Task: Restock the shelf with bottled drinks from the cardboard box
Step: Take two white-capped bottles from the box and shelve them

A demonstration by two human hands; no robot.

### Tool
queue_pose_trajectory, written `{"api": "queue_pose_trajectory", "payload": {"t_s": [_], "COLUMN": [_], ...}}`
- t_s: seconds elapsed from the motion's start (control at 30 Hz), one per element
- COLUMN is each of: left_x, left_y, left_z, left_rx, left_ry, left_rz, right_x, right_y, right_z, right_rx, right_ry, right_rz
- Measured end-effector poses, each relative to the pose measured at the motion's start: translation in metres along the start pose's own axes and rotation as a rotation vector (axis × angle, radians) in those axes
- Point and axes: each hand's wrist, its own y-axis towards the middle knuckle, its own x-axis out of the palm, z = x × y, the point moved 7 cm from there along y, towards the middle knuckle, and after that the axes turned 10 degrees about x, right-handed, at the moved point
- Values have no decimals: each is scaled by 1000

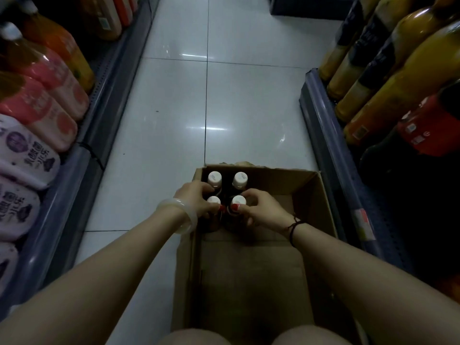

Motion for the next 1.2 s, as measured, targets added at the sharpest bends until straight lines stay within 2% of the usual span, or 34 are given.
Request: {"api": "queue_pose_trajectory", "payload": {"t_s": [0.1, 0.23, 0.5, 0.73, 0.97, 1.2], "left_x": [9, 10, 12, 3, -39, -109], "left_y": [0, 2, 1, -6, -39, -90], "left_z": [-4, -8, -17, -2, 59, 148], "left_rx": [-6, 36, -2, 8, 21, 41], "left_ry": [-130, -154, -257, -223, -155, -155], "left_rz": [-26, 41, 90, 103, 101, 106], "right_x": [4, 9, 12, 0, -35, -83], "right_y": [2, 0, 0, -10, -68, -154], "right_z": [1, 1, 5, 1, -33, -109], "right_rx": [-16, 2, 12, 47, 125, 143], "right_ry": [70, 147, 293, 383, 413, 416], "right_rz": [-37, -101, -117, -108, -87, -79]}}
